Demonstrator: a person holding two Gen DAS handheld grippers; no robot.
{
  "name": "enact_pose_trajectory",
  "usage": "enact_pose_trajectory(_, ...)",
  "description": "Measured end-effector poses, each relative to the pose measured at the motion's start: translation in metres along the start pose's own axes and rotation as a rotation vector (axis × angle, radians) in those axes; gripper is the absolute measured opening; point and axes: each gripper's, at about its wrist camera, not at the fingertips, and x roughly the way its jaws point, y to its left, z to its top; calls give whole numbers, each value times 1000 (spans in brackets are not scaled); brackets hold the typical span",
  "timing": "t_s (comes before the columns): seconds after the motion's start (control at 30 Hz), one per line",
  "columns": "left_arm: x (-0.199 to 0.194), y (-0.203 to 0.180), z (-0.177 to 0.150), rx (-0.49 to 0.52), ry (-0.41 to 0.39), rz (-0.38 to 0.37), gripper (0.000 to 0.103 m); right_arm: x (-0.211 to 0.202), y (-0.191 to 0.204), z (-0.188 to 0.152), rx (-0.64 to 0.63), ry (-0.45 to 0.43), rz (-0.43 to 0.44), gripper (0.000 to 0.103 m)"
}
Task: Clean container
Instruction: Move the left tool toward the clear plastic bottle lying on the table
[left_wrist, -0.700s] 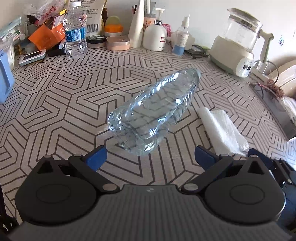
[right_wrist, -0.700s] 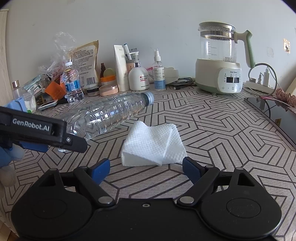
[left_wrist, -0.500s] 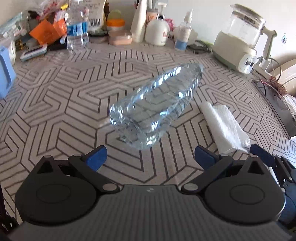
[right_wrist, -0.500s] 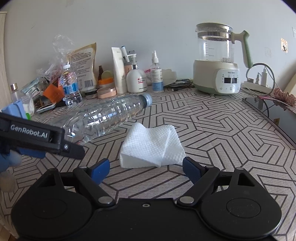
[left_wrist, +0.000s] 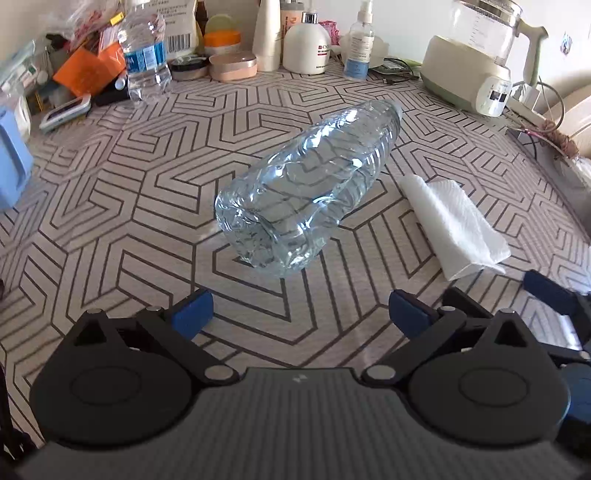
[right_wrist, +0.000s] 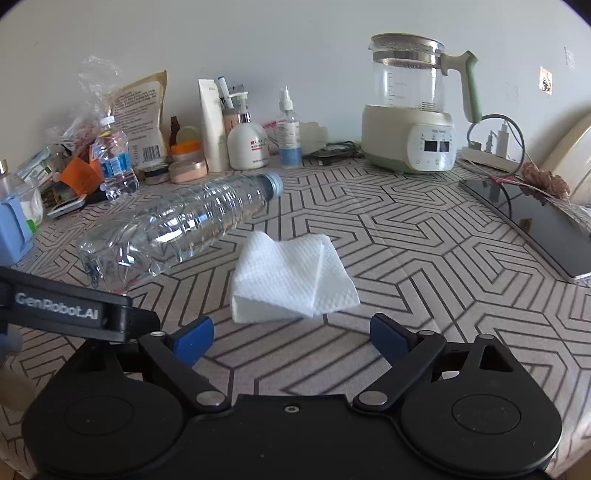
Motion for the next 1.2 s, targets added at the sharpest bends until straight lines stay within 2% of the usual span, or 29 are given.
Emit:
enact_pose_trajectory(0.2, 0, -4, -5, 45, -21, 25, 103, -4, 3, -5, -20, 4, -34, 99)
enact_pose_trajectory(0.27, 0, -3, -7, 57, -33, 19, 103, -4, 1, -7, -22, 4, -42, 103)
enact_pose_trajectory(0.5, -2, -1, -15, 72, -73, -2, 103, -11, -6, -11, -32, 5, -51, 103)
enact_pose_trajectory(0.77, -9, 2, -24, 100, -72, -34, 103, -19, -13, -13, -83, 26, 21, 103)
enact_pose_trajectory(0.87, -14, 7, -21, 96, -35, -67, 103, -20, -15, -15, -71, 14, 21, 103)
enact_pose_trajectory(1.03, -21, 30, -20, -45, -23, -229, 103, -23, -11, -23, -64, -18, -1, 103)
enact_pose_trajectory(1.2, -29, 22, -20, 78, -50, -159, 102, -23, -12, -22, -66, -19, 6, 103)
